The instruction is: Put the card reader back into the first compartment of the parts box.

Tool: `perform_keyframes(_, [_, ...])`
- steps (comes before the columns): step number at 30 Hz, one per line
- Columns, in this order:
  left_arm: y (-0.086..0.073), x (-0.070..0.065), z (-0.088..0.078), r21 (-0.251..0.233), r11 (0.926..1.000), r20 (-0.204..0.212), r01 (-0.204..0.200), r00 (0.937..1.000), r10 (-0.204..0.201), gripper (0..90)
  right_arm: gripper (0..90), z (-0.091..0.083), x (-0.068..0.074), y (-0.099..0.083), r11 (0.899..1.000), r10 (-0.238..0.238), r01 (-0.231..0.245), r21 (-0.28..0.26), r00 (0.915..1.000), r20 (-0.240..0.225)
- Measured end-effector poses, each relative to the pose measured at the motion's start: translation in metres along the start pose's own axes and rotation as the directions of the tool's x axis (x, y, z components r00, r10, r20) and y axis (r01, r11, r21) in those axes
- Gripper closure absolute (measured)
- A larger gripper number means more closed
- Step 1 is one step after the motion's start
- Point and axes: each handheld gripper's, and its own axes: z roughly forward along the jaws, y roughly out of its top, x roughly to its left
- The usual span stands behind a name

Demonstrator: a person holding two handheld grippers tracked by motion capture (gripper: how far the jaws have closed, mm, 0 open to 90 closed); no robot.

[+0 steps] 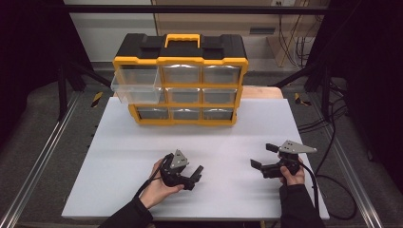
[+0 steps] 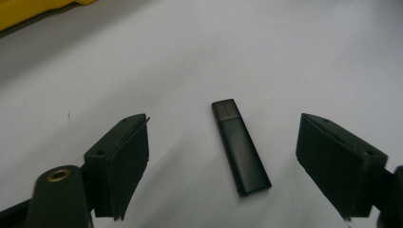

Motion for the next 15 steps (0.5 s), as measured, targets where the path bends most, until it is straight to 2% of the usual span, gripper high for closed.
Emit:
perform_keyframes(9, [-0.0008, -0.0032, 0.0069, 0.051, 0.9987, 0.037, -0.003, 0.9993, 0.001, 26.8, 2.1, -0.0001, 0.0000, 0.0001, 1.000, 0.000, 0.000, -0.001, 1.0000, 0.000])
perform_keyframes(11, [-0.0006, -0.0044, 0.0080, 0.065, 0.9978, 0.035, -0.013, 0.9993, 0.011, 29.4, 2.1, 0.0000, 0.0001, 0.0001, 1.000, 0.000, 0.000, -0.001, 1.0000, 0.000])
perform_keyframes(15, [-0.0001, -0.0051, 0.0090, 0.075, 0.9972, 0.043, -0.007, 0.9990, 0.004, 34.7, 2.1, -0.0003, -0.0001, 0.0002, 1.000, -0.002, 0.002, -0.002, 1.0000, 0.000])
